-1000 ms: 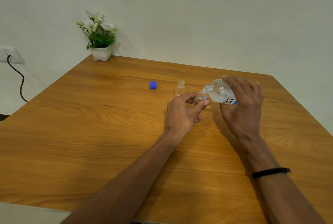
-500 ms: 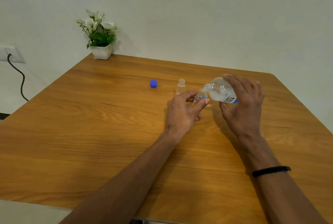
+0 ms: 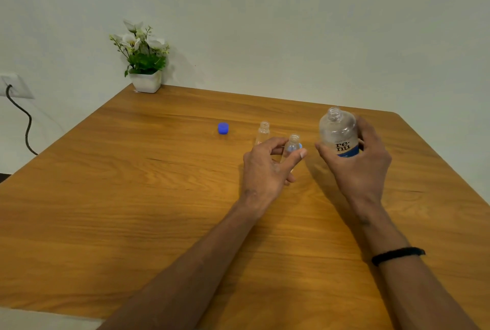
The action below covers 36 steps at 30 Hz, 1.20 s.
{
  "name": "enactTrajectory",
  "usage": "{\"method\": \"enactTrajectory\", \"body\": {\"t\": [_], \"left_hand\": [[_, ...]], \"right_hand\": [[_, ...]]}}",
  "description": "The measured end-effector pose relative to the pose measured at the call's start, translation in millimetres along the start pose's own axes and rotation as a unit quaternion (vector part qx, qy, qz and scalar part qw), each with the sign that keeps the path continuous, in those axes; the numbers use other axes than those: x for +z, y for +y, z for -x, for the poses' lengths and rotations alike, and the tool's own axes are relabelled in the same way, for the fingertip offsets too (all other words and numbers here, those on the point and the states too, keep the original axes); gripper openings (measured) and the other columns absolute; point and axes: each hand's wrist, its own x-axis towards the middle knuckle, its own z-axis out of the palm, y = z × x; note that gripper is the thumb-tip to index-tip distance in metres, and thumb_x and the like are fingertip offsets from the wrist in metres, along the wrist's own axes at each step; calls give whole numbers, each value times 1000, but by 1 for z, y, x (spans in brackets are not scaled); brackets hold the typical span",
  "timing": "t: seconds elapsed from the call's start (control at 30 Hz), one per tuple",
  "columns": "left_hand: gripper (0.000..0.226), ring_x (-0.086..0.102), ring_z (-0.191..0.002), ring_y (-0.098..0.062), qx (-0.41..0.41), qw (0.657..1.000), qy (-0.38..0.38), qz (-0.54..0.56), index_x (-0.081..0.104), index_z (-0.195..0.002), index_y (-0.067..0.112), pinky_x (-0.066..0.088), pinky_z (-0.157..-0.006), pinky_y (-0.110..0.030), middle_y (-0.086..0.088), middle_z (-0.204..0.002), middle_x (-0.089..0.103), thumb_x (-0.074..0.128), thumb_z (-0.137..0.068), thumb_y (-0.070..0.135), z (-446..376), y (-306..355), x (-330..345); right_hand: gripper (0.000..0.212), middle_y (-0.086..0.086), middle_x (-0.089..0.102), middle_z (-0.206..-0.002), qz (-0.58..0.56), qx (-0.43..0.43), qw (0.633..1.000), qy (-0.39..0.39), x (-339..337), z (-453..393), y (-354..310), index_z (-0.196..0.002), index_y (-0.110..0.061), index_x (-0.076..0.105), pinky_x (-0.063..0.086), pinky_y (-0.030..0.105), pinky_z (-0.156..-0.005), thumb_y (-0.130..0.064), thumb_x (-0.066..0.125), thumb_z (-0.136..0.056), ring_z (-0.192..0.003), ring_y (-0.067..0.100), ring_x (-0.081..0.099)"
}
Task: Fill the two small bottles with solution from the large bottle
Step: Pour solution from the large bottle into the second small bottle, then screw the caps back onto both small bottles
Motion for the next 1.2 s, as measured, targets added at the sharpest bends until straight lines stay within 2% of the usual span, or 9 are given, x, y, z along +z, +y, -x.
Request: {"method": "enactTrajectory", "body": {"t": [0.2,0.37,0.53,0.67,0.8,0.97,1.03,1.13,1.2], "left_hand": [[52,69,-44,-12,-7,998,-2,-55,69,-131,22,53,-46,-22,2,-119,76,81,-87,48,-1,-3,-2],[54,69,-46,-9,-10,997,-2,-77,68,-133,23,54,-47,-19,3,-123,75,81,-87,49,0,-2,-2],[50,70,-48,-7,7,997,5,-81,69,-128,26,55,-51,-18,6,-118,76,81,-86,51,0,0,-4],[48,74,-55,-12,8,998,35,-47,71,-122,26,64,-56,-35,8,-111,77,81,-85,54,-3,5,-11],[50,76,-75,-20,23,996,84,-21,71,-127,22,55,-47,-20,18,-95,69,83,-86,48,-5,12,-20],[45,75,-76,-20,33,995,97,-12,72,-121,24,57,-48,-24,23,-89,69,84,-84,48,-7,13,-23],[45,76,-75,-20,44,994,97,-19,73,-120,24,59,-50,-26,24,-88,70,84,-84,48,-6,13,-23],[48,75,-74,-20,49,995,88,-17,73,-123,21,55,-48,-19,28,-88,66,85,-84,44,-5,14,-22],[50,76,-78,-20,47,995,81,-20,72,-127,19,52,-46,-14,29,-90,63,85,-85,42,-5,13,-21]], "right_hand": [[70,-8,72,-121,-76,84,993,21,-3,-2,-6,-135,-18,66,58,17,-85,-36,97,-75,-104,2,69],[69,-2,74,-121,-105,142,984,37,-6,-5,1,-133,-16,67,53,8,-75,-38,97,-75,-107,14,73],[92,-7,60,-141,-69,124,986,85,-6,0,-9,-153,-20,50,54,22,-95,-53,92,-78,-125,12,61],[44,15,65,-119,22,-81,978,192,-8,6,-19,-127,1,63,55,39,-79,-24,81,-96,-101,28,63],[21,15,70,-106,25,-158,986,48,12,15,-25,-115,2,68,55,29,-85,-1,74,-96,-90,25,68],[53,9,60,-149,84,-48,975,-200,31,21,-22,-152,-12,54,41,32,-115,-12,68,-100,-137,24,55],[55,7,56,-154,97,-51,962,-249,35,21,-17,-154,-13,52,35,24,-116,-14,67,-101,-143,23,51],[42,6,63,-141,101,-70,954,-275,39,21,-12,-142,-11,62,35,14,-103,-10,68,-100,-127,21,59],[33,5,66,-127,98,-65,960,-253,38,20,-11,-131,-11,68,46,23,-96,-10,72,-97,-112,20,63]]}}
